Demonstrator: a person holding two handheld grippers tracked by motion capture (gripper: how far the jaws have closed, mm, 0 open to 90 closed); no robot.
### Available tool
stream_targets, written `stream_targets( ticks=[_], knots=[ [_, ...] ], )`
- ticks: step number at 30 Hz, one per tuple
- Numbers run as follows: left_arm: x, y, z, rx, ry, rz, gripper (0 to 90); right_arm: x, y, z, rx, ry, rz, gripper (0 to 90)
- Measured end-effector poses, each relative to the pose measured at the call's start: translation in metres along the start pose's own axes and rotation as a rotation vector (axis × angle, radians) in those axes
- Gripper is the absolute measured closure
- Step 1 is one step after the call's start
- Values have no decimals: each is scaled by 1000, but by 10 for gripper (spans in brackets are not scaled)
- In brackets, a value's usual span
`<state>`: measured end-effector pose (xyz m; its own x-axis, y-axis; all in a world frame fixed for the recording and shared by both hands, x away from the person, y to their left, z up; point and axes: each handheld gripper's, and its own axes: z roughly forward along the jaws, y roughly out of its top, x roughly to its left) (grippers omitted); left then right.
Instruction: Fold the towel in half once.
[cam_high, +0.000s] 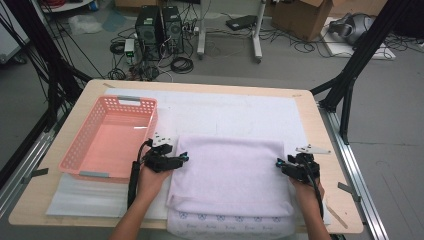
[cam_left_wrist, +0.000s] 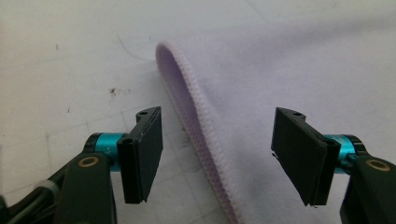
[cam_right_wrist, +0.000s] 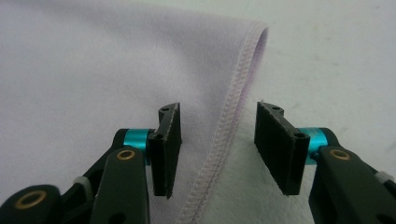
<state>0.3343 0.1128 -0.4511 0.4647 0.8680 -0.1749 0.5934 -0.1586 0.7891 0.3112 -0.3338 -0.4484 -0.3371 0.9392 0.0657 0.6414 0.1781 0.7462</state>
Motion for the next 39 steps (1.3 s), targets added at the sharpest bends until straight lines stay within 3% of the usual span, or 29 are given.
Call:
stream_targets(
  ticks=[3, 5, 7, 11, 12, 17, 18, 19, 29, 34, 37, 39],
  knots=[
    [-1, 0, 2, -2, -21, 5, 410, -2, 0, 1, -2, 8, 3, 518],
    [-4, 1, 4, 11, -29, 41, 461, -3, 0, 0, 0, 9, 0, 557],
    [-7, 1, 5, 21, -9, 59, 508, -4, 1, 0, -2, 10, 7, 602],
    [-2, 1, 4, 13, 8, 7, 640, -3, 1, 1, -1, 31, 4, 731],
    [-1, 1, 3, 13, 5, 0, 667, -2, 2, 1, 2, 48, 3, 802],
    [1, 1, 3, 3, 11, -13, 738, 0, 2, 2, 1, 59, 0, 840],
    [1, 1, 2, -2, -15, -13, 775, 0, 2, 2, 3, 65, 7, 841],
    [-2, 1, 3, -3, -4, -3, 830, 0, 2, 2, 3, 66, 11, 841],
    [-7, 0, 2, -19, 9, 32, 860, 1, 2, 1, 2, 53, 0, 851],
    [-5, 7, 0, -87, 6, -37, 866, -1, 3, 1, -20, 49, 1, 869],
    [-8, 16, 1, -104, 8, -22, 867, -4, 7, -1, -53, 55, 7, 871],
    [-8, 24, 1, -138, 11, -34, 867, -5, 13, -2, -67, 58, -2, 872]
  ],
)
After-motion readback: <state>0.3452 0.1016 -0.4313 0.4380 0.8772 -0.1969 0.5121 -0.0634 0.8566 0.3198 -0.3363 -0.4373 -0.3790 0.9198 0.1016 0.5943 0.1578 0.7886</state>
